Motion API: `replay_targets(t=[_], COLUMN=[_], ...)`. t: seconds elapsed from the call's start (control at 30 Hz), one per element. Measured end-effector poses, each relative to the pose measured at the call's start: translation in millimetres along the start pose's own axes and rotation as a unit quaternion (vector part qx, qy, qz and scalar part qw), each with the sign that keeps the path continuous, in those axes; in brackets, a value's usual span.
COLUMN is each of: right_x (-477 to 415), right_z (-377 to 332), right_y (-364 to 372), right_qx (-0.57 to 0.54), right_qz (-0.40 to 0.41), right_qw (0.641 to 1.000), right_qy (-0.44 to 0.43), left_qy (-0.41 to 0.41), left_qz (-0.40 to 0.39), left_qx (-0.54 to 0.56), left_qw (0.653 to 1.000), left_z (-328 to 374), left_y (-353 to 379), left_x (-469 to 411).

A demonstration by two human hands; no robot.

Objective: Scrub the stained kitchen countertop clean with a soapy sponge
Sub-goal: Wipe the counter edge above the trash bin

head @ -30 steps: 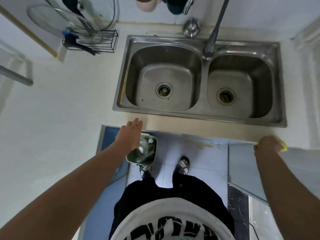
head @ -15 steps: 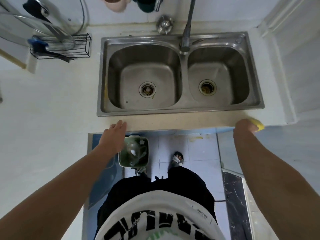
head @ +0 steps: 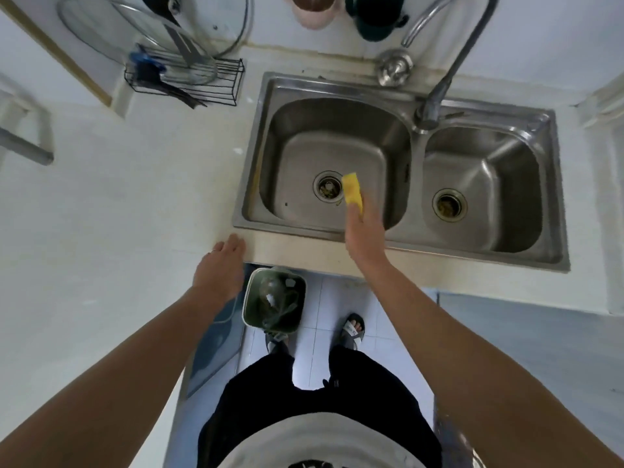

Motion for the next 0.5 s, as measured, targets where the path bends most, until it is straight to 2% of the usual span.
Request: replay_targets(t=[0.1,0.2,0.37,0.5], right_x=[-61,-109,-174,-149], right_z=[-34,-58,-63,-56], right_y=[64,124,196,224], right_qx=[0.101,0.175,0.204,0.212], right_qz=[-0.087,-0.137,-0.177,-0.227], right_qw=[0.99,0.971,0.962,0.949], right_qy=[-0.046,-0.082,-0.033,-0.051], left_qy=[-0.004,-0.004,0.009,0.018], left_qz=[-0.059,-0.118,-0.184,-0.216], left_qx=[0.009,0.002,0.004,0.019], left_qw=[0.998,0.993,0.983,0.976], left_z=[-4,-6,-13,-15], left_y=[4,6,10,6], left_x=[-2,-7,-21,-16])
Point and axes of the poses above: each hand's wrist, its own x-axis away from the middle knuckle, its own y-axis out of the palm, z = x × y, the point moved 4 cm from there along -x, towards the middle knuckle, and after that the axes turned 1 degree about x, right-handed, at the moved point
